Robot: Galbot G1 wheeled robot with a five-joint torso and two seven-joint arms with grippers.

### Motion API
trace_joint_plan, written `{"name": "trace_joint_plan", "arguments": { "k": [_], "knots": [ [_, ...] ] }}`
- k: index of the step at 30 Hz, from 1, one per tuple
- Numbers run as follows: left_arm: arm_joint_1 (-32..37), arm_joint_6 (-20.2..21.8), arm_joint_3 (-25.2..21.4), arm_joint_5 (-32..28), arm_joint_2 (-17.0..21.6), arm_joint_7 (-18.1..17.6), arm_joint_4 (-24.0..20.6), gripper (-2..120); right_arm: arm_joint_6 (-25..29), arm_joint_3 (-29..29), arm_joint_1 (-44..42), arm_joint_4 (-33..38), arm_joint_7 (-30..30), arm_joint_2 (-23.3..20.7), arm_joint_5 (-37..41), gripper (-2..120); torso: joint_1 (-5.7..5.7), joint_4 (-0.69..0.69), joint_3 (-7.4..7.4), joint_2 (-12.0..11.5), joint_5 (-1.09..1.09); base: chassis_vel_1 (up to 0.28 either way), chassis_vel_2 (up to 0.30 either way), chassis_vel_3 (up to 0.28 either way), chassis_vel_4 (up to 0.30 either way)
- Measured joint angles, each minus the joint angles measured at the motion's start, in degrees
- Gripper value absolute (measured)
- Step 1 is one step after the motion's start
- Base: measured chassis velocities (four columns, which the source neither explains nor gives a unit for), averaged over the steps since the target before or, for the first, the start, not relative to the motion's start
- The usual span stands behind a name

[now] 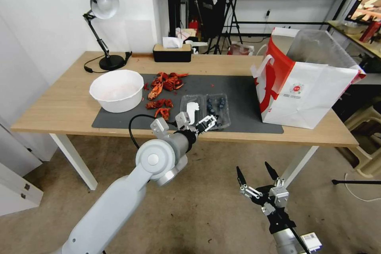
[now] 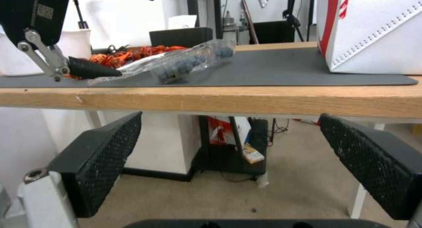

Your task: Close the takeout container lid, then place the container into the takeout bag.

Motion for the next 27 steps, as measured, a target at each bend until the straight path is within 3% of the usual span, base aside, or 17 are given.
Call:
{"name": "trace_joint_plan", "arguments": {
  "k": [27],
  "knots": [
    [-0.3,-0.4,-0.2,2.0,-1.9,-1.4,3.3,100,1.3,-0.5,-0.3,-0.9,-0.1,0.2,-0.1,100,0.0,0.0,-0.01,0.0,0.0,0.0,0.0,0.0,0.0]
  ]
}}
